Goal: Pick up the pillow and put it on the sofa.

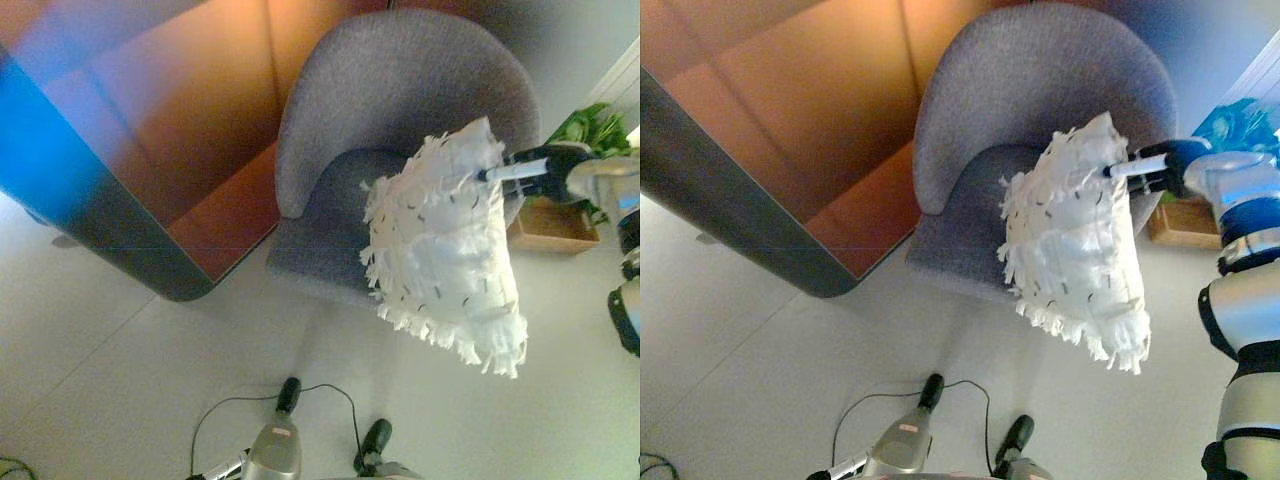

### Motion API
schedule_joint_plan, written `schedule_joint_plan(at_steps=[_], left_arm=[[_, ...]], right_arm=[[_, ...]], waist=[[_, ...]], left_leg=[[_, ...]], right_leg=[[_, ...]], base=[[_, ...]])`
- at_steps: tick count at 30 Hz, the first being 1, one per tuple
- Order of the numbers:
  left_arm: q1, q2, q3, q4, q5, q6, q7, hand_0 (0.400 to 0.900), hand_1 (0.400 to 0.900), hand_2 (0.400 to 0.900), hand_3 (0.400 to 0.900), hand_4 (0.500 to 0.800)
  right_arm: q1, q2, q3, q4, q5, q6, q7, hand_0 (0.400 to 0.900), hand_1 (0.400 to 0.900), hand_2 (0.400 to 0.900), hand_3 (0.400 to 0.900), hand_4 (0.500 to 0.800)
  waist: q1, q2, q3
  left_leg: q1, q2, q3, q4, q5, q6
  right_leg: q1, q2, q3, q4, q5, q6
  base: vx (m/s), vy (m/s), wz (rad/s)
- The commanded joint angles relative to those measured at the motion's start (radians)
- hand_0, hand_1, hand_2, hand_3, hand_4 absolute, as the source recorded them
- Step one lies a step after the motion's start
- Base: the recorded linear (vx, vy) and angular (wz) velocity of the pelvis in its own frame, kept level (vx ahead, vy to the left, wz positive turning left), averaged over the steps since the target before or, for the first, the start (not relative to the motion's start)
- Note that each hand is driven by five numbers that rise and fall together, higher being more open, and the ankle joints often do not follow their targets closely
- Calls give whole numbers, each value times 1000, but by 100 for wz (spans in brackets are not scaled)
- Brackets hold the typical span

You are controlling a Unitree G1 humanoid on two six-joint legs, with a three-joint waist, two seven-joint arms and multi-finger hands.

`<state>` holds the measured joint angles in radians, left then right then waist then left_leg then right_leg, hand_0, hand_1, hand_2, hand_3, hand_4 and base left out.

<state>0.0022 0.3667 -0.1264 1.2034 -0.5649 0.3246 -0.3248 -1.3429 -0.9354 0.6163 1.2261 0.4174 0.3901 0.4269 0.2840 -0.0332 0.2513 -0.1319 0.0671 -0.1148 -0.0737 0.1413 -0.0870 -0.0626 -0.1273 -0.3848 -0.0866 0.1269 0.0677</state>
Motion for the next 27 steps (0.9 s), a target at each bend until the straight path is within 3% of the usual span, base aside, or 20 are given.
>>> schedule_joint_plan(at_steps=[1, 10, 20, 27], left_arm=[[20, 56, -78, -17, -18, 63, -19, 900, 900, 900, 900, 800], [23, 81, -70, -10, -34, 46, -87, 900, 900, 900, 900, 800], [37, 84, -52, 38, 20, 7, -135, 900, 900, 900, 900, 800], [36, 69, -33, 46, 54, -15, -127, 900, 900, 900, 900, 800]], right_arm=[[-264, -152, 110, -3, 12, -43, 32, 900, 900, 900, 900, 800], [-249, -177, 118, -7, -26, -107, 113, 900, 900, 900, 900, 800], [-205, -184, 97, -1, -55, -113, 142, 900, 900, 900, 900, 800], [26, -185, -74, -82, -13, -163, 138, 900, 900, 900, 900, 800]], waist=[[8, -60, -13], [-26, -46, -4], [-42, -44, -31], [-70, -36, -68]], left_leg=[[10, -29, 37, -14, -76, 4], [23, -21, 77, -14, -80, 0], [49, -19, 102, -14, -87, -2], [86, -21, 122, -14, -99, 0]], right_leg=[[59, 25, 24, -1, -80, 30], [53, 21, 39, -1, -77, 28], [68, 16, 41, -1, -80, 30], [97, 11, 49, -1, -86, 38]], base=[[-47, -19, -12], [-33, 17, -10], [3, 3, -1], [14, 7, -7]])
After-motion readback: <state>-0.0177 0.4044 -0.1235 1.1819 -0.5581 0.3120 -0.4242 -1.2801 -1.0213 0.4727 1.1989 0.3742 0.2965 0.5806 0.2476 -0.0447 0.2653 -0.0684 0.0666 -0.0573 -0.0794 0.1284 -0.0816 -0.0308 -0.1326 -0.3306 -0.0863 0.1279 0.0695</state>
